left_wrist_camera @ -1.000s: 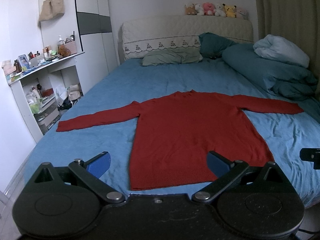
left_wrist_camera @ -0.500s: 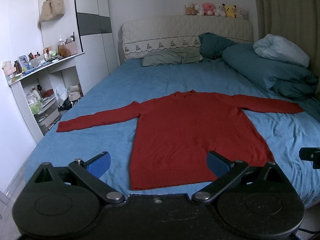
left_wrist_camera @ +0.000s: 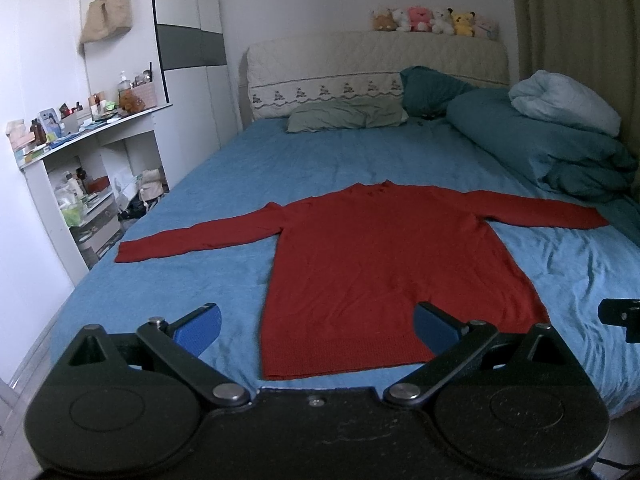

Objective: Fold small clothes

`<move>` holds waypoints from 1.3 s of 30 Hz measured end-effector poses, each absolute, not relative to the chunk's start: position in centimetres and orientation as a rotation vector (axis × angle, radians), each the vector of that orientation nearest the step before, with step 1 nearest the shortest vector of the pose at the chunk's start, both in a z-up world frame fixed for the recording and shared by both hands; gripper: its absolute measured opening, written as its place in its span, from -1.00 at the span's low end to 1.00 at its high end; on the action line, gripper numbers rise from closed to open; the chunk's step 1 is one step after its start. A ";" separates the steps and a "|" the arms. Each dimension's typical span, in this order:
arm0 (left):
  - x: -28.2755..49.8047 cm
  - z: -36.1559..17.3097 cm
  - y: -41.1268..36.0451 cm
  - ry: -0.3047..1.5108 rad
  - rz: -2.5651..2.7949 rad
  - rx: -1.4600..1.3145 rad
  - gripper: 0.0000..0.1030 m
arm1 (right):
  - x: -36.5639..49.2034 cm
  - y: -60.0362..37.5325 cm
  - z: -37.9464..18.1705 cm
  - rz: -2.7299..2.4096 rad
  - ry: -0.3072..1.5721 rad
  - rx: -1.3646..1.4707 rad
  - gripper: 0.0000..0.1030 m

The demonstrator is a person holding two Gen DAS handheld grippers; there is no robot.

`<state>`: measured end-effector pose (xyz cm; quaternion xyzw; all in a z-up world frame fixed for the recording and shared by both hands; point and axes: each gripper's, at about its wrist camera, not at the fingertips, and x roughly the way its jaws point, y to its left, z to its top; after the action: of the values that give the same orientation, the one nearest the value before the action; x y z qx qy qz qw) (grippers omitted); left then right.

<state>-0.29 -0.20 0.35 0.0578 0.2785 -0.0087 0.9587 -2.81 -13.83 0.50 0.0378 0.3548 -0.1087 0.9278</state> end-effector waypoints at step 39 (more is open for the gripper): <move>10.7 4.5 -3.5 0.504 -0.087 0.111 1.00 | 2.2 -21.4 3.2 -0.342 0.673 0.211 1.00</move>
<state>10.70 -3.50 4.48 0.0548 0.2491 -0.0429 0.9660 2.17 -21.40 3.18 0.1026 0.3281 -0.1669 0.9241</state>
